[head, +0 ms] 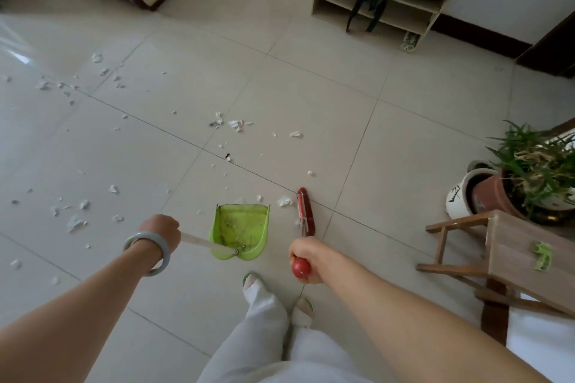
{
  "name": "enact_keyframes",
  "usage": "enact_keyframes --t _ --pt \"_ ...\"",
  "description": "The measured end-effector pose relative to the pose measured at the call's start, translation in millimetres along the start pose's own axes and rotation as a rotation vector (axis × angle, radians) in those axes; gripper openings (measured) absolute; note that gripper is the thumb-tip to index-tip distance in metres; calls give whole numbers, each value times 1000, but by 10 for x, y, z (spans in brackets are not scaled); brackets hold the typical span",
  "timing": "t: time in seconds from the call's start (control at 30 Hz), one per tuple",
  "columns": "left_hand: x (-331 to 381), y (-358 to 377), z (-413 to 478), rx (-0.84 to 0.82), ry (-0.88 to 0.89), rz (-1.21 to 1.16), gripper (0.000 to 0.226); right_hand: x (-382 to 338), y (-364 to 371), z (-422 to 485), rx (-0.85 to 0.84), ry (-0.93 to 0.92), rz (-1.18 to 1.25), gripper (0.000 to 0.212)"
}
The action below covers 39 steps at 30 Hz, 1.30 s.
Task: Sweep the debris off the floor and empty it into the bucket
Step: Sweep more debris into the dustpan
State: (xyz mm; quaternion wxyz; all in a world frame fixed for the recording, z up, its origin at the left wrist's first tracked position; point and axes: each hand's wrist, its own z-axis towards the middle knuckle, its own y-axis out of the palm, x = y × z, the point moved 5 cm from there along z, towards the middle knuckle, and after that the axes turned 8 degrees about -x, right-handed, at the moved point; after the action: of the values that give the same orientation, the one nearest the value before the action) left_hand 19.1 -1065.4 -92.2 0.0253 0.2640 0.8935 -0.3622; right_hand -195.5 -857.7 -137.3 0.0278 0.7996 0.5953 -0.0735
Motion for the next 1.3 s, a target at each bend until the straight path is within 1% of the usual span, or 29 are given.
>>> enact_keyframes --t 0.17,0.3,0.4,0.5,0.6,0.73,0.93,1.0,1.07,1.17,1.3 --pt "-429 -34 128 -5 -79 -90 37 -463 478 4 -88 -13 -4 14" --pt "-720 -85 176 -43 -99 -51 39 -718 713 -5 -144 -23 -28 17" --pt "-855 -178 186 -43 -121 -58 39 -875 719 -22 -159 -41 -3 20" --pt "-992 -254 250 -42 -167 -104 40 -950 612 -48 -121 -59 -37 19" --pt "-1029 -348 300 -48 -185 -145 39 -942 394 -52 -48 -116 -56 18" --pt "-939 -519 361 -66 -165 -155 37 -997 -104 -60 70 -173 -92 14" --pt "-551 -850 451 -38 -107 -164 38 -1244 -980 -3 207 -116 -99 20" --pt "-397 -939 519 -45 -92 -139 39 -1344 -1257 -1 233 -81 -117 18" --pt "-225 -1026 569 -70 -86 -100 39 -1408 -1512 4 246 -38 -131 16" --pt "20 -1129 653 -82 -103 -111 41 -1499 -1770 79 220 2 -153 18" --pt "246 -1219 678 -100 -139 -160 42 -1617 -1762 180 152 50 -175 17"
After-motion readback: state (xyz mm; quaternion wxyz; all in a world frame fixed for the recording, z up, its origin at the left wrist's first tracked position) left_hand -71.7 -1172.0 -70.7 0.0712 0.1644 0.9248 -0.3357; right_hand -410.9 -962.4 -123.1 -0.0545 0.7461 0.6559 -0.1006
